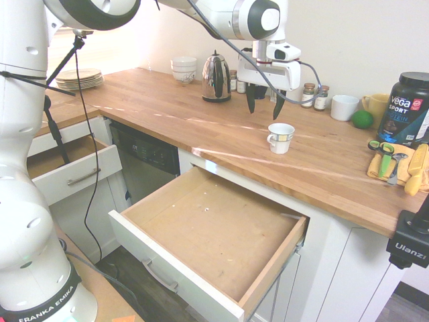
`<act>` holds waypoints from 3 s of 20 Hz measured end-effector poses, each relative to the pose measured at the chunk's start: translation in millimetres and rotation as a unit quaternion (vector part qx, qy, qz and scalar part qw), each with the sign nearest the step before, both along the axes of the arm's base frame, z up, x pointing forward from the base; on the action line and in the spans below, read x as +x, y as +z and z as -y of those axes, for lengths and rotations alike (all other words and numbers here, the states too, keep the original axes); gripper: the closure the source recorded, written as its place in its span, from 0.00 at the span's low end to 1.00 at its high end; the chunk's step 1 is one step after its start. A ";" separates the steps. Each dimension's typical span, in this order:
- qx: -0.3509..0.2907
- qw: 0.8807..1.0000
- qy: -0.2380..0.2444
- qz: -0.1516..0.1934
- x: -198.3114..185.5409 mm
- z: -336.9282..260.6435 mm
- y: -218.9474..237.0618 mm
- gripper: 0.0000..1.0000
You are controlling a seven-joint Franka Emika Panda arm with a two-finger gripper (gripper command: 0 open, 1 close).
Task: Put cup in the drawer
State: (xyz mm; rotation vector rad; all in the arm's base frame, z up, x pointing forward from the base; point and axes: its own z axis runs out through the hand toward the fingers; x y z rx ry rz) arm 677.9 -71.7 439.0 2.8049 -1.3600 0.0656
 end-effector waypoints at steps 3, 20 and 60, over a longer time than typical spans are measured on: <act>0.003 1.000 -0.002 -0.008 4.0 1.3 -13.1 0.00; 0.007 0.999 -0.010 -0.040 16.4 9.0 -88.1 0.00; 0.011 0.999 -0.009 -0.032 19.8 8.1 -99.6 1.00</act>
